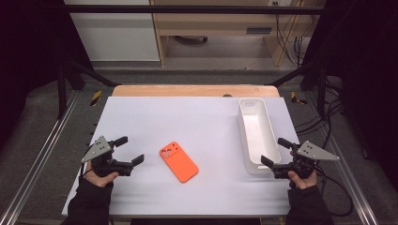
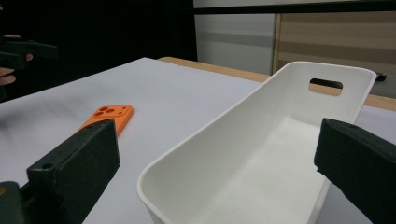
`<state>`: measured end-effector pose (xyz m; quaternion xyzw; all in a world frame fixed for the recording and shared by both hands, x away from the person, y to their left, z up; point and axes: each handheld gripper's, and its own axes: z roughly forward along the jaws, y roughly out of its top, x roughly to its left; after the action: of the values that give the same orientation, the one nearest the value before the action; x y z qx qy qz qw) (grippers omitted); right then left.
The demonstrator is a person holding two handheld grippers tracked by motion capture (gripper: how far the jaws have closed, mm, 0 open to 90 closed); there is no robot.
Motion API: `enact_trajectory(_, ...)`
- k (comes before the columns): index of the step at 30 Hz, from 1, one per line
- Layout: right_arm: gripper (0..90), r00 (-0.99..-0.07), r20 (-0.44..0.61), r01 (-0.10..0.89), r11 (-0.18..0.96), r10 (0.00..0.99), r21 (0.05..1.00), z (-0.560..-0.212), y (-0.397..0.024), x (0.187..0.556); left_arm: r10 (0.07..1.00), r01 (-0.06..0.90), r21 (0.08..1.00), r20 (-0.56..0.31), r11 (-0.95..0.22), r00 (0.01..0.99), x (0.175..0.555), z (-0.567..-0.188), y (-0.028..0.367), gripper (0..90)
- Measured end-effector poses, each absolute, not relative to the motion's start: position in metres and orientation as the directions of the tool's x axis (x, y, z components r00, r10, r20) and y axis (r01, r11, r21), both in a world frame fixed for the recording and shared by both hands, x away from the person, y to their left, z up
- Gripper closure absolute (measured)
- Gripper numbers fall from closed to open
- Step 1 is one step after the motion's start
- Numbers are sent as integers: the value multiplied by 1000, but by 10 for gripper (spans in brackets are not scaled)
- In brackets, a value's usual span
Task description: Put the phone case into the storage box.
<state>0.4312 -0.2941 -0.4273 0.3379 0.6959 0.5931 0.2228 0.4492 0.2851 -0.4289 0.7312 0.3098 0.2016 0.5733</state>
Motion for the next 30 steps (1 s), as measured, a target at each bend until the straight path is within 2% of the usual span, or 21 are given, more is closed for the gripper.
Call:
enact_trajectory(15,4,-675,91,209,72,732,975,-427,-293,431,689,235,958,-59,-164,722,451,-424,278,5)
enact_trajectory(30,4,-677,88,207,74,731,975,-427,-293,431,716,296,931,-56,-215,696,459,-429,263,23)
